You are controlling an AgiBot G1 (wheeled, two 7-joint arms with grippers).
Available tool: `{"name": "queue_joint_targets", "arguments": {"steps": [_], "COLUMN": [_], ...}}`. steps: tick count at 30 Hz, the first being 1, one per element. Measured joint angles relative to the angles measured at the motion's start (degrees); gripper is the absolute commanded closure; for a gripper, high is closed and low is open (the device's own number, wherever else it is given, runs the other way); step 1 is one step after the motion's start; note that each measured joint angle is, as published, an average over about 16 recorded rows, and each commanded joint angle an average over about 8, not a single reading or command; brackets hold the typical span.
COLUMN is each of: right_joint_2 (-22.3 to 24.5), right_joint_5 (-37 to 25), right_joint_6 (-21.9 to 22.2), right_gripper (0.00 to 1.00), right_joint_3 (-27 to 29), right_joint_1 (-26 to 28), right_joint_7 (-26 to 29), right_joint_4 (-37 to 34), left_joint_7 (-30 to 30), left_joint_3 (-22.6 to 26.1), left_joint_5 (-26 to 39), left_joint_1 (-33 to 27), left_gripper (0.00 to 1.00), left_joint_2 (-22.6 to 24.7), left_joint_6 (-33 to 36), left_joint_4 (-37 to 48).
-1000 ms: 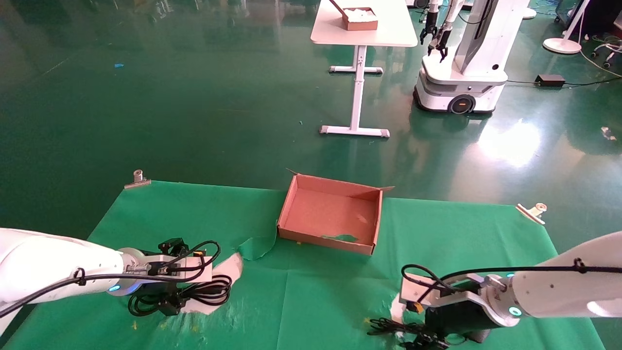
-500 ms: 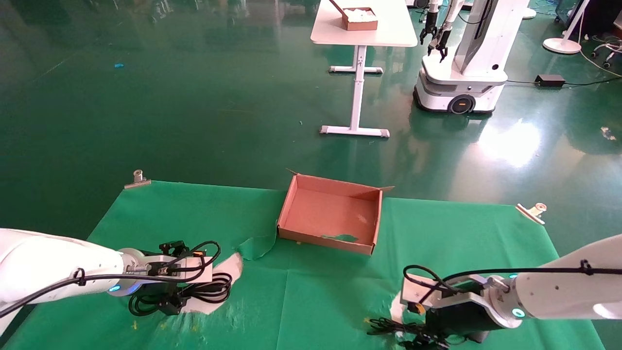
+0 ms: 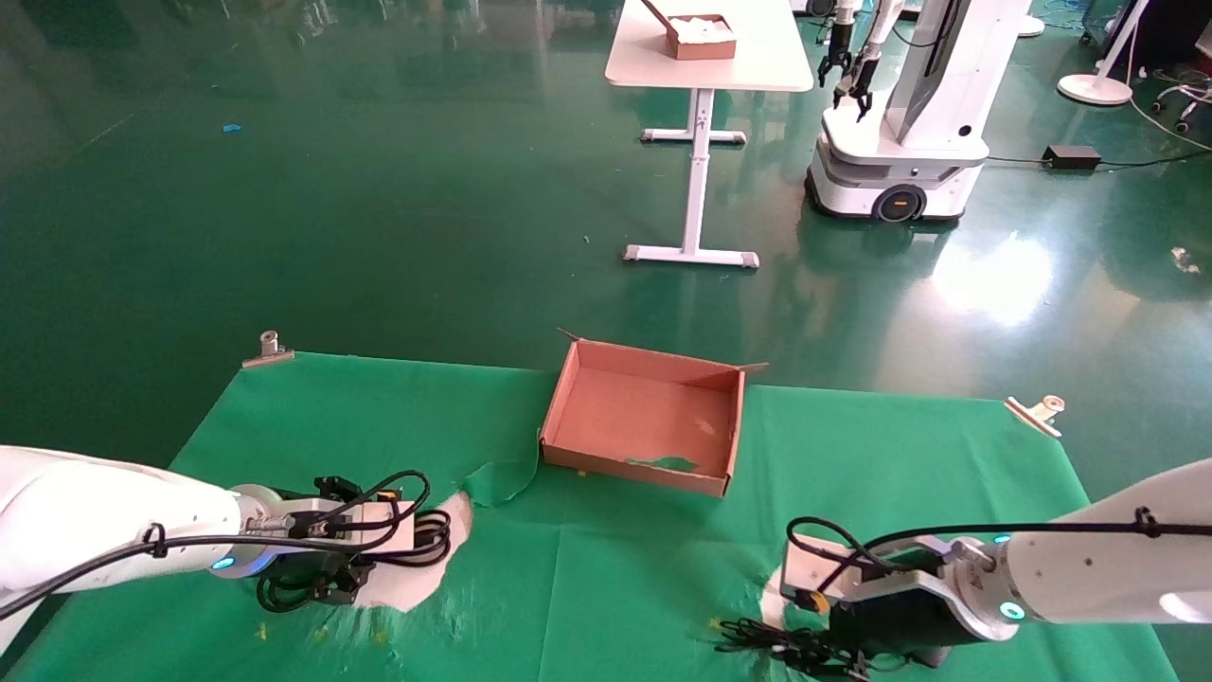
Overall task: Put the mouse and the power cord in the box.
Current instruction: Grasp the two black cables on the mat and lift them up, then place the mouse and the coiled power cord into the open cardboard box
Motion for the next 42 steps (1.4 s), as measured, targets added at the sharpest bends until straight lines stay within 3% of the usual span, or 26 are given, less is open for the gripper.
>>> {"name": "queue_joint_targets", "arguments": {"steps": [21,31,36,42], "right_joint_2": [0.14,2.42,4.73,7.95], "right_joint_5": [0.11,0.99,1.25,0.86], "right_joint_6": [-0.01,0.73,1.86,3.45], "right_gripper": [1.00,1.00,1.00,1.00], "right_joint_3": [0.10,1.69,3.13,4.78], "right_joint_1": [-0.02,1.87,4.13,7.43], "right_joint_7": [0.05,0.91,1.72,2.74], "right_joint_4": [0.17,1.24,2.10,2.72], "left_joint_7": [0.02,1.10,3.09,7.78], "left_joint_3": [-0.17,-2.50,-4.27,-5.63], "left_joint_5": [-0.17,-4.55,-8.34,-12.54], "left_joint_1": [-0.20,-3.78,-6.97,-10.02], "left_gripper": [1.00,1.00,1.00,1.00], "left_joint_2": [-0.14,-0.64,1.45,7.55], "left_joint_6": [0.01,1.16,0.24,-4.51], "left_joint_4": [-0.18,-2.25,-2.72,0.17]}}
